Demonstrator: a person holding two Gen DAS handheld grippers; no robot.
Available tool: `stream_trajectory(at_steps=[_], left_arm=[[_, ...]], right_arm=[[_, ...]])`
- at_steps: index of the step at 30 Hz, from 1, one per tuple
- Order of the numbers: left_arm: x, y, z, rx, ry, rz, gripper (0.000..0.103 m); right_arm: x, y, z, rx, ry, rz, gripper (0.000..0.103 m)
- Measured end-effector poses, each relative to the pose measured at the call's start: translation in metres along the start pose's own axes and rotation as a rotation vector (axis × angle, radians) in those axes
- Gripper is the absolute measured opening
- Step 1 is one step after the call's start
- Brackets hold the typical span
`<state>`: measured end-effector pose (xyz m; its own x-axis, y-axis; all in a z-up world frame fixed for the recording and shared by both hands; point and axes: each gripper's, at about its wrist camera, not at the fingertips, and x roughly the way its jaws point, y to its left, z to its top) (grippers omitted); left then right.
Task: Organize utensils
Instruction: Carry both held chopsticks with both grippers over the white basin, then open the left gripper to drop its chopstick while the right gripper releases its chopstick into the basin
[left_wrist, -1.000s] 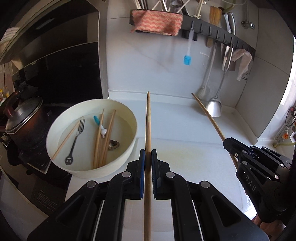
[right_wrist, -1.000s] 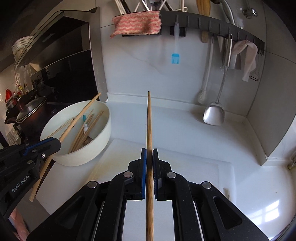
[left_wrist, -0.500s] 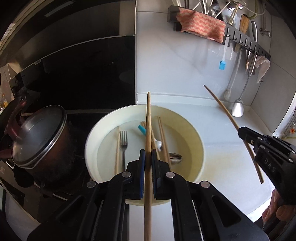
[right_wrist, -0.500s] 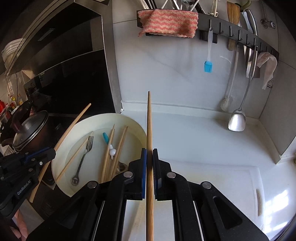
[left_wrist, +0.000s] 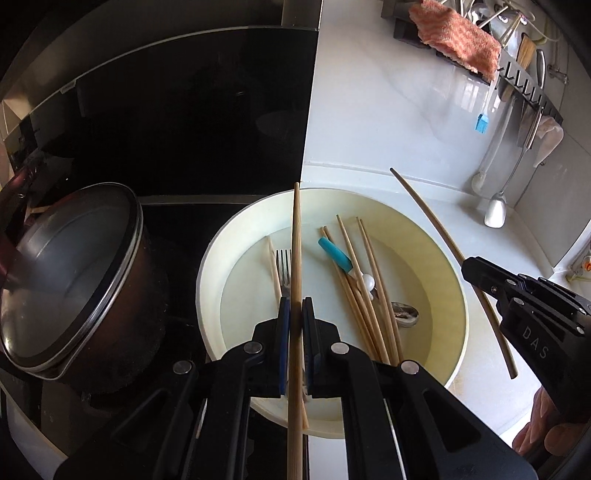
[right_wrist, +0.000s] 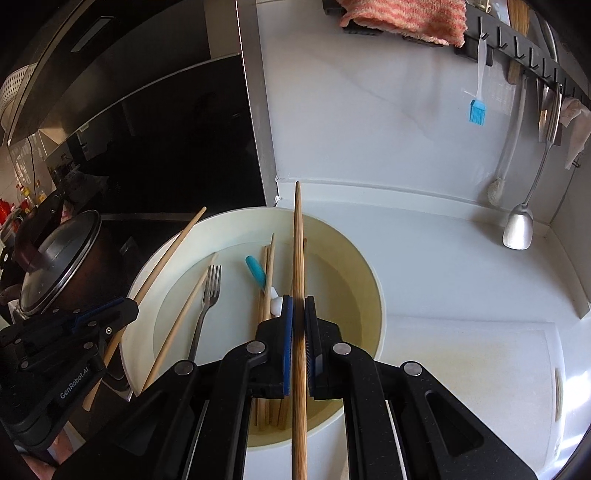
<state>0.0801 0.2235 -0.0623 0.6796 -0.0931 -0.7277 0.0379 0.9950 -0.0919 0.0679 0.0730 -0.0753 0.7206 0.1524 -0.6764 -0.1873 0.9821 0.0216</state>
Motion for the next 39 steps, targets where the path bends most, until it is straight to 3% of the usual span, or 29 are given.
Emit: stream_trajectory(at_steps=[21, 36, 39], left_arm=[[0.067, 0.008, -0.001, -0.027, 0.104, 0.006, 0.007], [0.079, 0.007, -0.005, -0.050, 0.135, 0.005, 0.009], [0.082, 0.008, -0.006, -0.048, 0.151, 0.020, 0.013]], right_arm=[[0.081, -0.003, -0.007, 0.024, 0.159, 0.058, 0.006], [0.096, -0.003, -0.010, 0.022, 0.211, 0.067, 0.007], [0.094, -0.005, -0.011, 0.031, 0.203, 0.055, 0.014]])
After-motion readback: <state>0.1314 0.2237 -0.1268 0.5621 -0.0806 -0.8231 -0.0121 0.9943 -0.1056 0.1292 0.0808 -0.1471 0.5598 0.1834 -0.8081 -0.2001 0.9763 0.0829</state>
